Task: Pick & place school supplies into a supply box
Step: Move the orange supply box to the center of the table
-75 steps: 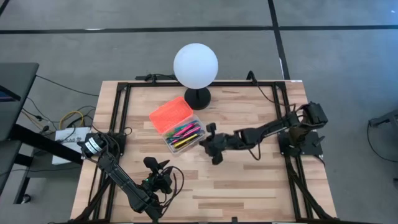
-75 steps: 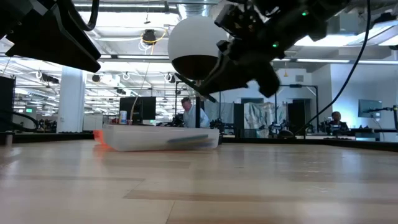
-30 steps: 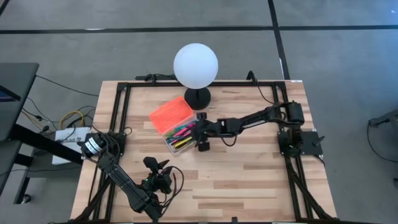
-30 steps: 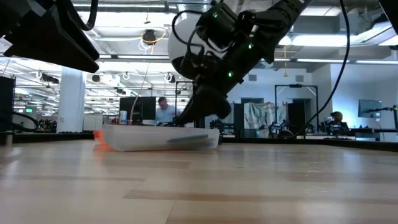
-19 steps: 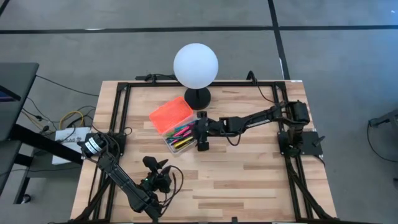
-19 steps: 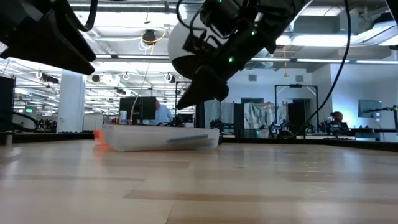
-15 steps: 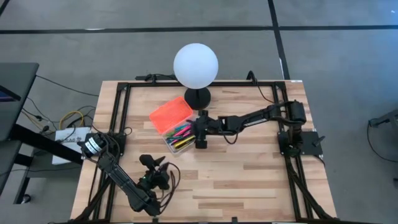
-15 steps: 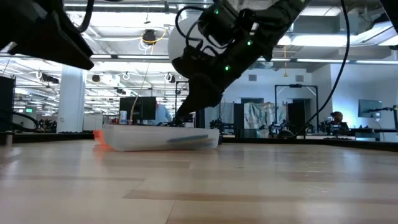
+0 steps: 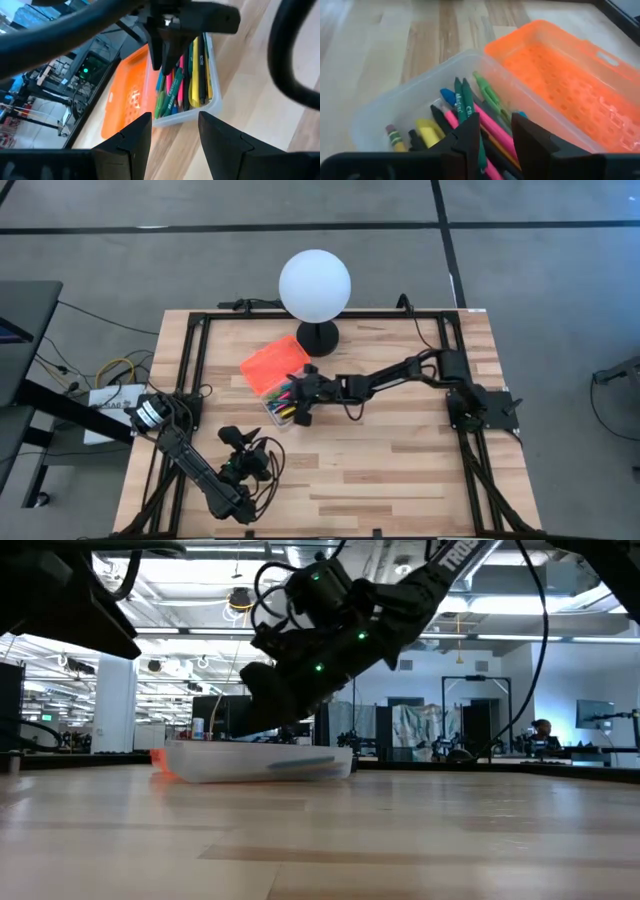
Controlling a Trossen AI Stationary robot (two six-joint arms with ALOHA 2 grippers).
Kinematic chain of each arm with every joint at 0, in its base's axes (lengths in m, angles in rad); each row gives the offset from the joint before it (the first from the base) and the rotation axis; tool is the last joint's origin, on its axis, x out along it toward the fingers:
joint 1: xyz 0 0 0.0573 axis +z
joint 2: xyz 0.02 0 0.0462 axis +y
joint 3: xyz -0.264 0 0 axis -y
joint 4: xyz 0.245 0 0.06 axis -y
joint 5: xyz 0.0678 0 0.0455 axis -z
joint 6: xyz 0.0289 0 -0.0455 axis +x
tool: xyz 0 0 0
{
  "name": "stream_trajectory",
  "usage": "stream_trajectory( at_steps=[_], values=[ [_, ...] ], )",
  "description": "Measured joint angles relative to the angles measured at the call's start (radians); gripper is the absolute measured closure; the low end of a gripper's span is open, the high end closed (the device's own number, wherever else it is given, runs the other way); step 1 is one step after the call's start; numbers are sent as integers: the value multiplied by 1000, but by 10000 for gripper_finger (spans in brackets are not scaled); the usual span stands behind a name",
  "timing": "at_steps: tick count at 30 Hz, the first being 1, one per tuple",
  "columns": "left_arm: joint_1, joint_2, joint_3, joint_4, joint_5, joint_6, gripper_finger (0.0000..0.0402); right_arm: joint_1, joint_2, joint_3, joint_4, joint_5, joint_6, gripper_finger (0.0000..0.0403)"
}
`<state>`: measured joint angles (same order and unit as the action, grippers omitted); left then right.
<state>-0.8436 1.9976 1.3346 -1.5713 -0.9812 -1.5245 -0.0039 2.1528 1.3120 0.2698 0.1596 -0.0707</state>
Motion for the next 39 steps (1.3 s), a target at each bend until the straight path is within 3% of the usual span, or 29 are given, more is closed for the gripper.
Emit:
stream_trajectory(
  at_steps=[6,39],
  values=[
    [-3,0,0,0,41,16,244,4,30,34,-1,2,2,301],
    [-19,0,0,0,35,25,244,66,25,36,-207,0,-42,302]
  ],
)
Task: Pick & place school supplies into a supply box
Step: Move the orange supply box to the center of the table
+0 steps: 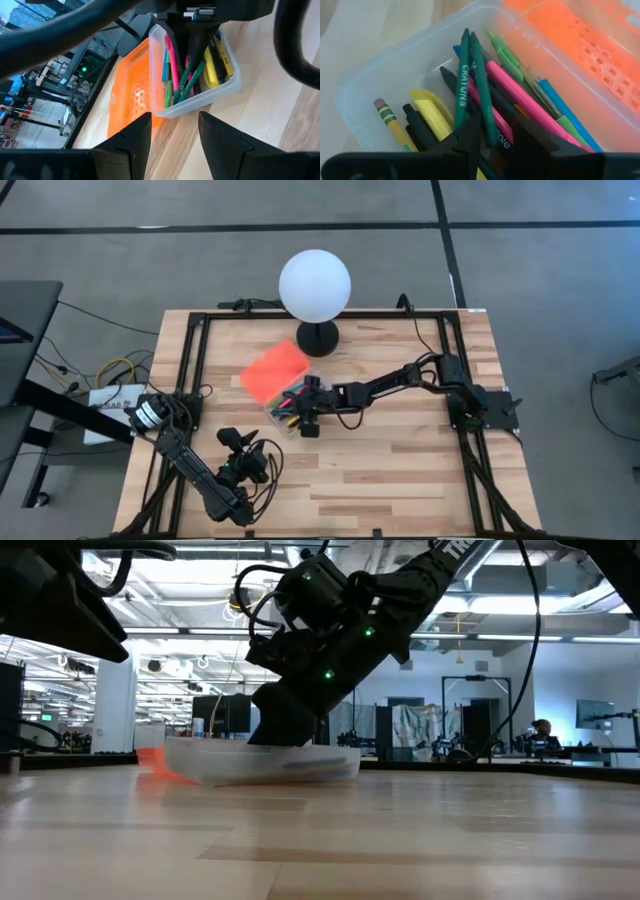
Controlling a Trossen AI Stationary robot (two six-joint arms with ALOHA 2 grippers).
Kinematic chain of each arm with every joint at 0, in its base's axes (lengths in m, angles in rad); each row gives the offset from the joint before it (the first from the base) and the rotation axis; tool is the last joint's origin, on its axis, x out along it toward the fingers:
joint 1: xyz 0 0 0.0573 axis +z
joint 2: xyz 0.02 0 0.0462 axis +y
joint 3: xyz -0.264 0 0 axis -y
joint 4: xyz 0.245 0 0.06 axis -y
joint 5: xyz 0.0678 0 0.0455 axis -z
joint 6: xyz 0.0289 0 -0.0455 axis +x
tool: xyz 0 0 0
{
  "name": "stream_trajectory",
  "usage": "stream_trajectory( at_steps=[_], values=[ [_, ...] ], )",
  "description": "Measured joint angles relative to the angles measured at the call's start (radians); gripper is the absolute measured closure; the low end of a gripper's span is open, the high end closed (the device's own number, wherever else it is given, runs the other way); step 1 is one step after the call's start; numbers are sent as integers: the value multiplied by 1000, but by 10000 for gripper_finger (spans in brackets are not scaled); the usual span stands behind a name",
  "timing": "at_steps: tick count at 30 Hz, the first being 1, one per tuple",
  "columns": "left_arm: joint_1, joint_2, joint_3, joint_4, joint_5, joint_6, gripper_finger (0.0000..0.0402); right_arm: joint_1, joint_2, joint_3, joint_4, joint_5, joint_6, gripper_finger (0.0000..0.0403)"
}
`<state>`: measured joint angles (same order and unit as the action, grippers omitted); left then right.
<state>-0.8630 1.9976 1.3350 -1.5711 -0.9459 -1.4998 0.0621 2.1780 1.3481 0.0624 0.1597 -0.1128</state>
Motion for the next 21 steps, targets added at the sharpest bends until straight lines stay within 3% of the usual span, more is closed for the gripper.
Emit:
stream_trajectory(
  at_steps=[10,21],
  values=[
    [-2,0,0,0,-5,-1,244,60,-19,-1,-67,-1,-54,302],
    [-2,0,0,0,-3,-1,244,135,-55,-2,-263,-4,-109,302]
  ],
)
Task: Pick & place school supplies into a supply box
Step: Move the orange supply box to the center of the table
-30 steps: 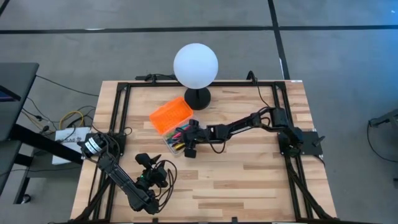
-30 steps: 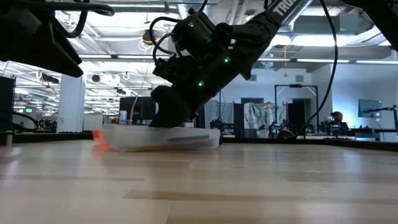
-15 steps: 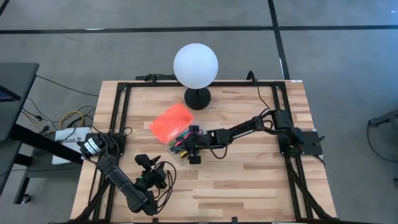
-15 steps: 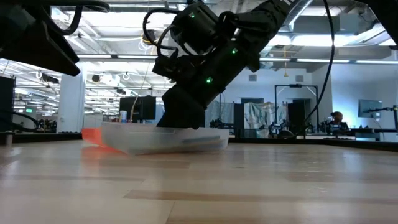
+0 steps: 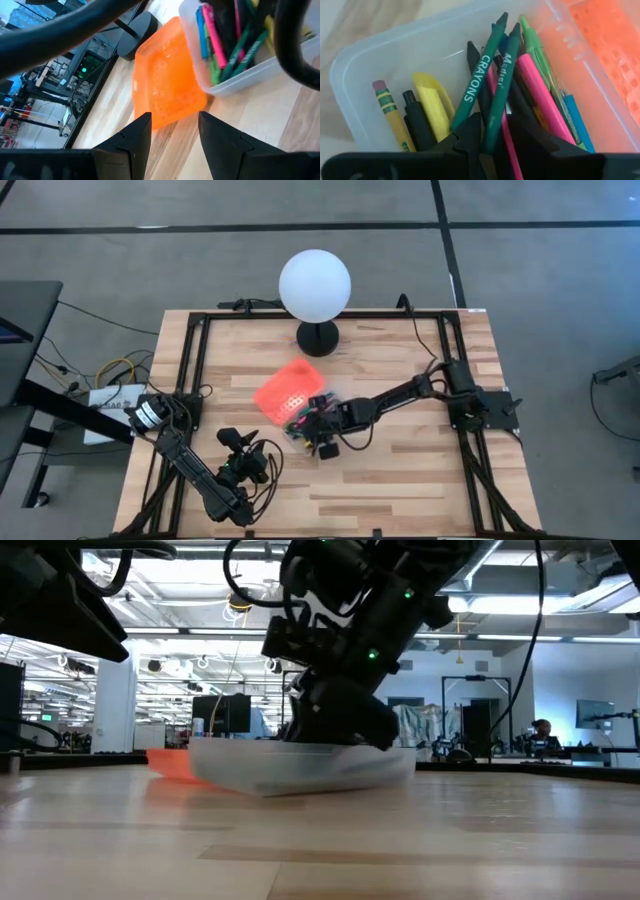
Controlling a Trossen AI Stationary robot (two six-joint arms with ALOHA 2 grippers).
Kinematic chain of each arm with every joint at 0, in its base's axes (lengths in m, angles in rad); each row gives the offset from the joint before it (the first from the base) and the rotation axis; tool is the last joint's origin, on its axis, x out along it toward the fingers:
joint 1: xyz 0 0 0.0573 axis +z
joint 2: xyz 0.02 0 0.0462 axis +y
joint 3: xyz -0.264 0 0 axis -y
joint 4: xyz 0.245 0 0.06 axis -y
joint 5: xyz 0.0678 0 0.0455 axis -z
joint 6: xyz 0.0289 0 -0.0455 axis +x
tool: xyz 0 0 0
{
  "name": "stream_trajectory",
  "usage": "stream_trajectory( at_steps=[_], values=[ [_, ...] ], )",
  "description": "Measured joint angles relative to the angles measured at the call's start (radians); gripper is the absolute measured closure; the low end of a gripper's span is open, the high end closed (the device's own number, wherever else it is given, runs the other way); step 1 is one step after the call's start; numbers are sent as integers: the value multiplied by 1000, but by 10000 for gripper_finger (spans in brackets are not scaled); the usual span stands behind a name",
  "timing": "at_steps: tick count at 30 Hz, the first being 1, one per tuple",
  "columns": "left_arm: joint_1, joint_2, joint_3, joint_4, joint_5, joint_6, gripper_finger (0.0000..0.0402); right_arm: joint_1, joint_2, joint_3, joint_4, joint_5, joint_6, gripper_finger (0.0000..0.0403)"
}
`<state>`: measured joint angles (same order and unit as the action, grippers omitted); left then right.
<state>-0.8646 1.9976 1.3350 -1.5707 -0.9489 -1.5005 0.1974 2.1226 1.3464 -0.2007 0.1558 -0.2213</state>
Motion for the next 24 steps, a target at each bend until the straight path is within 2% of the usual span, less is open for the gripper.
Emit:
stream_trajectory(
  at_steps=[24],
  values=[
    [0,0,0,0,-1,-3,244,159,-44,-3,-148,-2,-79,302]
  ],
)
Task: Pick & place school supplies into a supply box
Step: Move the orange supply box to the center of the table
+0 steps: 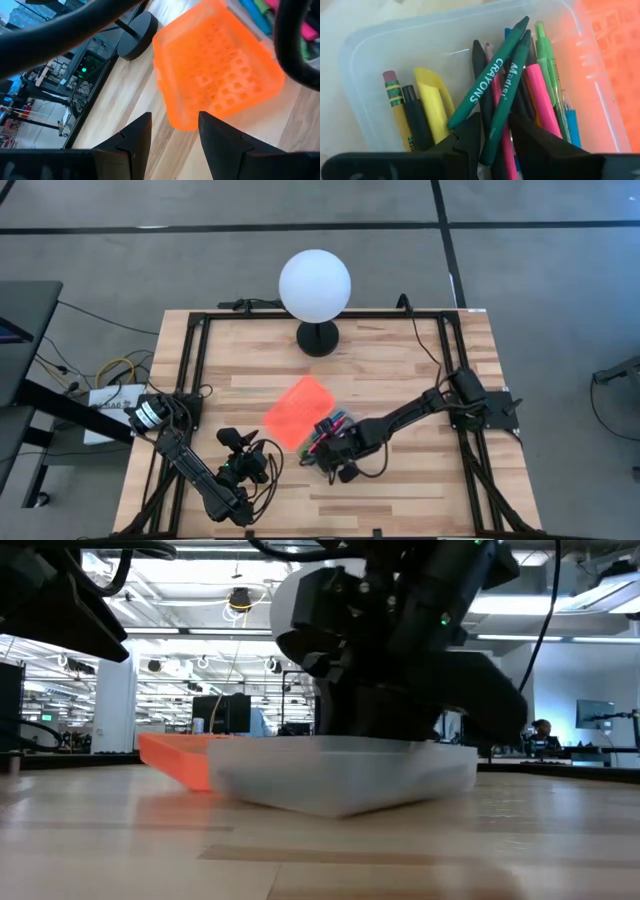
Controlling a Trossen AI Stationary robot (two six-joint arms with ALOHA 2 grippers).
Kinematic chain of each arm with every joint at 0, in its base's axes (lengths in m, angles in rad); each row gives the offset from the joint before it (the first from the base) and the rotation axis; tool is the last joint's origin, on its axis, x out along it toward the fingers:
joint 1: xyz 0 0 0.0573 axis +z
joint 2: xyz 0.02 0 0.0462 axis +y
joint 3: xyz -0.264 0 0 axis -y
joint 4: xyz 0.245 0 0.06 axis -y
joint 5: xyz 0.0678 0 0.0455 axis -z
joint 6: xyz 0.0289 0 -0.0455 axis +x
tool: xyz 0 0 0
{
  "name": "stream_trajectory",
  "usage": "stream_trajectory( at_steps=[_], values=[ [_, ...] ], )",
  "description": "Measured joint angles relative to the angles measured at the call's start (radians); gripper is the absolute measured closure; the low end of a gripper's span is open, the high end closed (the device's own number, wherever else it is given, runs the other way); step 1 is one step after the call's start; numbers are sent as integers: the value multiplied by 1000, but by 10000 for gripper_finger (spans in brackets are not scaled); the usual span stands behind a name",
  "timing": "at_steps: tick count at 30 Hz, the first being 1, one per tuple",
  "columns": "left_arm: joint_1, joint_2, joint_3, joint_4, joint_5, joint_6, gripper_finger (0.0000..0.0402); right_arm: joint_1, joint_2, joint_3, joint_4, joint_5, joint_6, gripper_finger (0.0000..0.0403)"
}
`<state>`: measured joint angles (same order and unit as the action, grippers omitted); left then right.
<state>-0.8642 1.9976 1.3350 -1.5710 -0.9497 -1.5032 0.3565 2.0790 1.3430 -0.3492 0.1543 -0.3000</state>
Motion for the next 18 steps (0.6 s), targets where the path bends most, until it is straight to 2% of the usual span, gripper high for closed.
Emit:
stream_trajectory(
  at_steps=[7,12,18],
  values=[
    [0,0,0,0,-2,-6,244,35,-1,0,2,2,-26,302],
    [0,0,0,0,-7,-6,244,45,-11,0,-1,68,-16,302],
    [0,0,0,0,-7,-6,244,40,-43,2,10,74,-7,302]
  ],
)
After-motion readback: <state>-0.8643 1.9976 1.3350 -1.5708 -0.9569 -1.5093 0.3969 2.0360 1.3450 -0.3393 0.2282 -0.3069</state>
